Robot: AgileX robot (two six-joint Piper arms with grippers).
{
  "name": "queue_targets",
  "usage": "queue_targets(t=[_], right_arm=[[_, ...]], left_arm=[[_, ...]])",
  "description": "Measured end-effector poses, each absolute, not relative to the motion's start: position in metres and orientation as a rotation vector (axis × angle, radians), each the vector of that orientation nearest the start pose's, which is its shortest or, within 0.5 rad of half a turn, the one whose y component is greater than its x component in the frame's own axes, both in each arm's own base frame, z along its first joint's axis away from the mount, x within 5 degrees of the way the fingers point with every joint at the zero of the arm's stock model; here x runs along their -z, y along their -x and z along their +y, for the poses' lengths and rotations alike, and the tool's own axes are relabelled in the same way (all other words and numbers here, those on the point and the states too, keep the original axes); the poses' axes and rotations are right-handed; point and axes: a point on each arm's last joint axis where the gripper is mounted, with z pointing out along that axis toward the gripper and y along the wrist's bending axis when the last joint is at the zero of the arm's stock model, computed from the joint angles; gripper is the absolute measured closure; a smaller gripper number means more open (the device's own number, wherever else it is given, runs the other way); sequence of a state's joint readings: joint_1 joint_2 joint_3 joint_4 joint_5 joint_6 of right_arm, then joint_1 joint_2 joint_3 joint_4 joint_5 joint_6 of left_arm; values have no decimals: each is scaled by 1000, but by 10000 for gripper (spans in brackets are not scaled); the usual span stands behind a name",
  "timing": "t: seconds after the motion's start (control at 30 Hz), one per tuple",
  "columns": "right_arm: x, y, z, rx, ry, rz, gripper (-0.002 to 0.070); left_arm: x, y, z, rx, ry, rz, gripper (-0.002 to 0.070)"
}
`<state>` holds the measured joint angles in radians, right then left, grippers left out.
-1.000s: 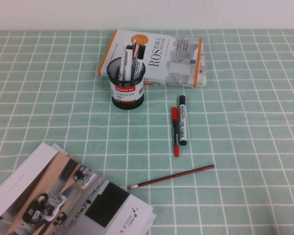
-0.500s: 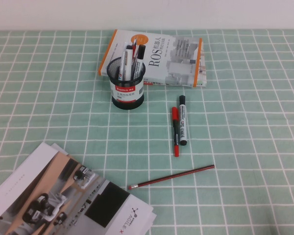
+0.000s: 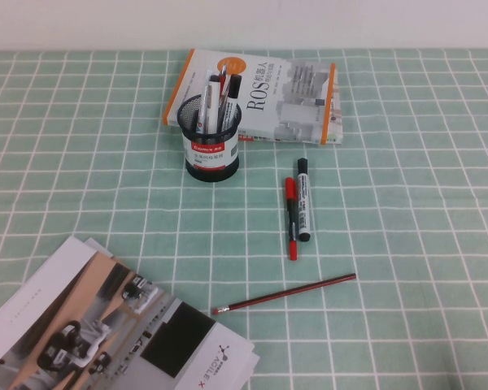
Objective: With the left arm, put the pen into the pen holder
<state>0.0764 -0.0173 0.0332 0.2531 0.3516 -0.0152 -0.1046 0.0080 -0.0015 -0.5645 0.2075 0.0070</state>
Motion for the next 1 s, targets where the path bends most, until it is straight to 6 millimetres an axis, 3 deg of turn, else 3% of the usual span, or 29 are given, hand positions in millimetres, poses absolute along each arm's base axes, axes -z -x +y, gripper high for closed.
queue_targets(t=[0.3,0.57,0.83,1.0], right_arm=[[-172,-52,12,-289,-75,1848,696],[-172,-52,12,-289,-75,1848,696],[-172,-52,12,-289,-75,1848,696],[-172,-52,12,-289,-75,1848,696]], left_arm=[[-254,-72,-28,583,169,1891,679],[-289,-120,-43,540,-76,2207,679],[-288,-201,-63,516,-256,2438,679],[-278,-240,-103,494,-442,2530,679]])
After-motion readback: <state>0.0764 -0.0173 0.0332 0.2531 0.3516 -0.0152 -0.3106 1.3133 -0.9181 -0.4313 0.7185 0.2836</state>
